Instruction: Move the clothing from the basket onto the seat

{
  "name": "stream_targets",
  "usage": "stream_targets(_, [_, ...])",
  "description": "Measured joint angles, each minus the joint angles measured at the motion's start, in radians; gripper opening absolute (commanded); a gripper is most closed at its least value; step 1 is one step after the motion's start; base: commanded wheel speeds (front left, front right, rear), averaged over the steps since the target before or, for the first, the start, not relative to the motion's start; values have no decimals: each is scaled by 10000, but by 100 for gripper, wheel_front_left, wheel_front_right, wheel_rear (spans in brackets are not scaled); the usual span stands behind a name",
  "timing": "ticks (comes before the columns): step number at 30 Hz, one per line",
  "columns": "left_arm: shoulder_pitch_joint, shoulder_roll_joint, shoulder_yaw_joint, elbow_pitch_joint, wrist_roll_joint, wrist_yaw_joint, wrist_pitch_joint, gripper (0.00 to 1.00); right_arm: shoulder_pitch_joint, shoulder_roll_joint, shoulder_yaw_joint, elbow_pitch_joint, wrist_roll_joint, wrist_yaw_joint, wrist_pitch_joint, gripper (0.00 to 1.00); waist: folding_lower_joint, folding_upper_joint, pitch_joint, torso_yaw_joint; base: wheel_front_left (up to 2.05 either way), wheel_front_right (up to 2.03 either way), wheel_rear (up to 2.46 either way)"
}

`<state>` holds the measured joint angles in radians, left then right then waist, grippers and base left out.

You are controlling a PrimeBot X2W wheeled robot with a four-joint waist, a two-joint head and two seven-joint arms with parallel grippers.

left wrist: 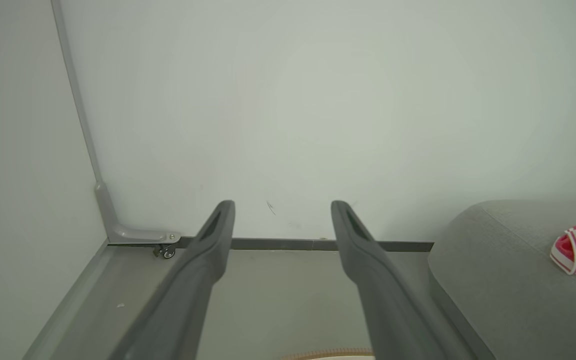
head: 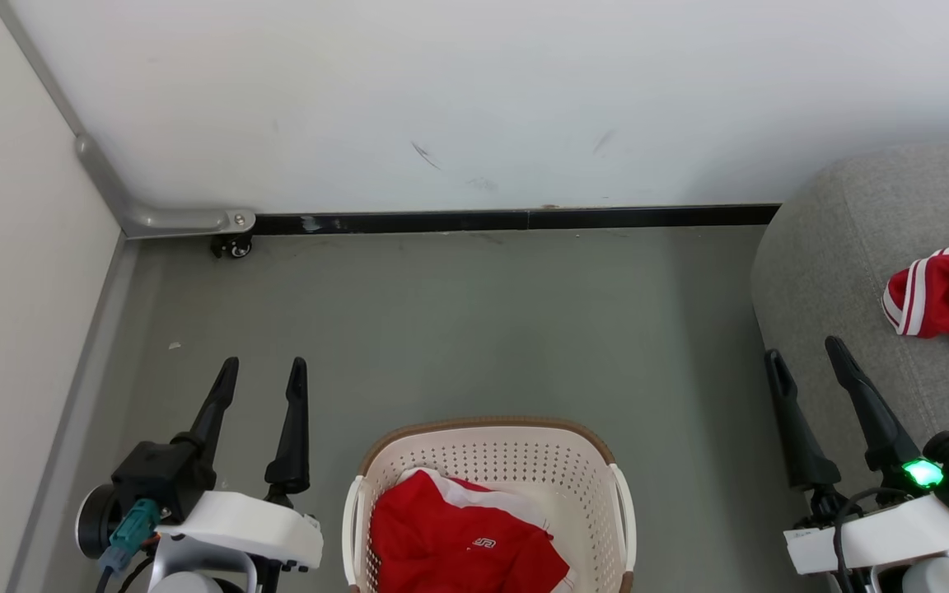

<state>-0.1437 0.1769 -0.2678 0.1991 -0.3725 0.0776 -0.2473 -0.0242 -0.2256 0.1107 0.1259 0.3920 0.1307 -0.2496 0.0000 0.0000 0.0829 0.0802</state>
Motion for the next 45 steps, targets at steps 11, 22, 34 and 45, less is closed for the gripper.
stream_targets(11, [85,-61,4,314,163,-228,0,100,0,36,-15,-104,2,0,0,100,0,0,164,-36,0,0,0])
stream_targets(22, [149,-199,-125,665,280,-533,0,100,0,84,-186,-316,6,0,0,100,0,0,565,-122,0,0,0])
stream_targets(34, [-318,-309,-159,991,420,-802,0,100,-488,77,-324,-817,6,0,-12,100,0,0,1383,-319,0,0,0])
stream_targets(45, [-943,-391,-209,1346,616,-1011,-6,100,-1459,-27,-276,-1239,153,0,-25,100,0,0,2359,-506,0,0,0])
